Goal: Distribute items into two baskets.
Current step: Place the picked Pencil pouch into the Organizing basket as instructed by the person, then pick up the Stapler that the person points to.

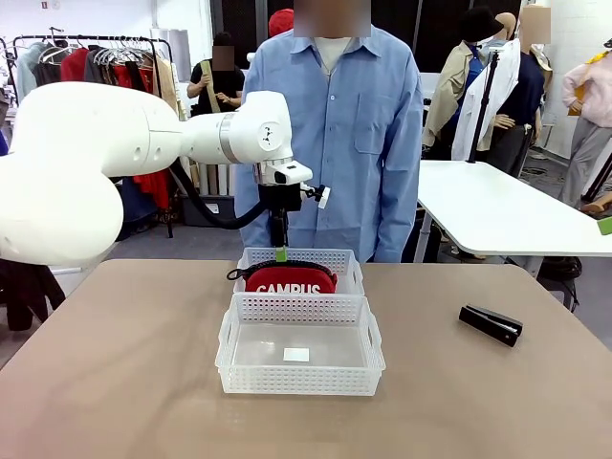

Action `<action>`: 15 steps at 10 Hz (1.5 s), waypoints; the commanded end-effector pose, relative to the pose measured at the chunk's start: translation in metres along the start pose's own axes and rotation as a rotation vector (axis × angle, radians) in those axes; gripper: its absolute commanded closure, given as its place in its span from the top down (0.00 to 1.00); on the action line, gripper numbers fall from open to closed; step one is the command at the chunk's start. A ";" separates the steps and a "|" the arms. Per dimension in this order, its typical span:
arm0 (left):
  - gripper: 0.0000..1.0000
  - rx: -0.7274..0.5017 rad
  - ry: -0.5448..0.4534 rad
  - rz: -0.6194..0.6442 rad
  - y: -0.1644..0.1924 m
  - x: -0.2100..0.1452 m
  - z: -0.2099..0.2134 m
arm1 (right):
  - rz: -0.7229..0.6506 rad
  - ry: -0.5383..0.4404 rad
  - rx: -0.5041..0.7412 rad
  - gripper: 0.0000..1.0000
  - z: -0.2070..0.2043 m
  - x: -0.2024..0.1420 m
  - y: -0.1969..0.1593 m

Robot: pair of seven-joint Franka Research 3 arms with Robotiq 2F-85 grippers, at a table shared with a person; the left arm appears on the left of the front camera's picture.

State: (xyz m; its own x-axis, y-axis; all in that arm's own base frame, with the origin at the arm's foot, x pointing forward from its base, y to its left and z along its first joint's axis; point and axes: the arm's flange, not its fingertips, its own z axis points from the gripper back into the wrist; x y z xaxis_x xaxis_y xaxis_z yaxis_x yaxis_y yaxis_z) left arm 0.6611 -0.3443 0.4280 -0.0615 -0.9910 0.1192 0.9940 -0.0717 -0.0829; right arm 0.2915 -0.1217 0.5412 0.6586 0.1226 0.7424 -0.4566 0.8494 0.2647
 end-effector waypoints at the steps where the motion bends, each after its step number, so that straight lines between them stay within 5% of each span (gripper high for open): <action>1: 1.00 0.003 -0.004 0.000 0.000 0.000 0.001 | 0.000 -0.011 0.016 1.00 0.001 0.000 -0.001; 12: 1.00 0.000 0.000 0.000 0.000 0.000 0.000 | 0.000 -0.011 0.016 1.00 0.001 0.000 -0.001; 15: 1.00 0.110 -0.066 0.162 -0.023 -0.041 0.046 | 0.000 -0.011 0.016 1.00 0.001 0.000 -0.001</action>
State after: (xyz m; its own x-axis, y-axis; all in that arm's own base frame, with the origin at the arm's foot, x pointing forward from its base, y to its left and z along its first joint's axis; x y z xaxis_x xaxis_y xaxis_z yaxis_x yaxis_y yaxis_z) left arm 0.6696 -0.3202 0.4634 0.0341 -0.9865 0.1600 0.9993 0.0317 -0.0174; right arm 0.2914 -0.1217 0.5412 0.6586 0.1227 0.7425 -0.4567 0.8494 0.2647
